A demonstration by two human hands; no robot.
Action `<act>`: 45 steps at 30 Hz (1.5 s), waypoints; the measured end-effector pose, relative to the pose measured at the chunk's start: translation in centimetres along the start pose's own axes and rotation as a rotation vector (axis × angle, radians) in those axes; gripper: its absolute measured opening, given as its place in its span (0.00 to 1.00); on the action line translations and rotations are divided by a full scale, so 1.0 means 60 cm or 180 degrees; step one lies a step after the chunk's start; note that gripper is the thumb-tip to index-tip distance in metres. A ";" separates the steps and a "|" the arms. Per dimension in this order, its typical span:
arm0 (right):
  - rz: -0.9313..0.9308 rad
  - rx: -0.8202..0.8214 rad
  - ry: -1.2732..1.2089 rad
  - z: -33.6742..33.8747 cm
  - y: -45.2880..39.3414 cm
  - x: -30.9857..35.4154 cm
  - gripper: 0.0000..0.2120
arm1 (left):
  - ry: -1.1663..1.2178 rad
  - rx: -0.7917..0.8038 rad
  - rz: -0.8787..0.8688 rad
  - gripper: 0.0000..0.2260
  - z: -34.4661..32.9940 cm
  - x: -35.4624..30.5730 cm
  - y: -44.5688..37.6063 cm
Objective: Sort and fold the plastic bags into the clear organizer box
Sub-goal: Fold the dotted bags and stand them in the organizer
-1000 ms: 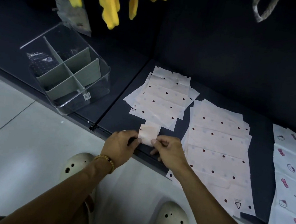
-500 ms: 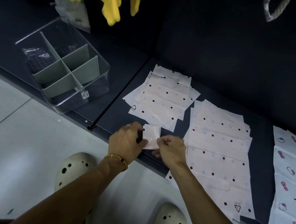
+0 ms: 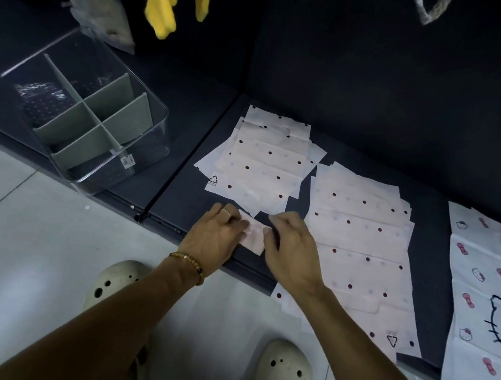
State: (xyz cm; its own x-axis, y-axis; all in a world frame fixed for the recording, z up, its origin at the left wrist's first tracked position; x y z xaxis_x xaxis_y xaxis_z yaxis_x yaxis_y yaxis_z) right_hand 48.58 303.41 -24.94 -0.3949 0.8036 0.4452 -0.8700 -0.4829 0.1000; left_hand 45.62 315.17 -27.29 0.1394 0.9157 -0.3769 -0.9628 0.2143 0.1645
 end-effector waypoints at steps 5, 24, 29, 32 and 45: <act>0.0240 0.0990 0.0990 -0.087 0.055 -0.005 0.31 | -0.0015 -0.0206 -0.0131 0.11 0.015 -0.002 0.005; 0.0140 0.1168 0.1035 -0.120 0.056 -0.021 0.37 | -0.0295 0.0176 -0.0869 0.18 -0.001 0.025 -0.030; 0.0176 0.1110 0.1077 -0.117 0.057 -0.018 0.37 | -0.0347 0.0288 -0.0580 0.19 0.013 0.058 -0.023; 0.0203 0.1074 0.1070 -0.115 0.056 -0.017 0.36 | -0.0271 0.0075 -0.0433 0.19 0.026 0.033 -0.032; 0.0196 0.0651 -0.0115 -0.048 0.047 -0.003 0.30 | 0.1150 0.0656 0.0101 0.07 0.026 0.013 -0.055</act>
State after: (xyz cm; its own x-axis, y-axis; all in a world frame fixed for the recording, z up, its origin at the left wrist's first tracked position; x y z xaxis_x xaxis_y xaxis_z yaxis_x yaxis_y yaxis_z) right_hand 45.36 302.89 -27.29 -0.4313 0.7593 0.4873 -0.7651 -0.5941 0.2484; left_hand 49.28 315.69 -26.69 -0.0150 0.7526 -0.6584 -0.8937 0.2851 0.3463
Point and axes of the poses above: each hand's wrist, its own y-axis away from the middle knuckle, its own z-axis out of the back of the hand, x = y × z, the point moved 9 cm from there along -y, towards the middle knuckle, and after that the axes turned 14 degrees about x, right-handed, at the moved point
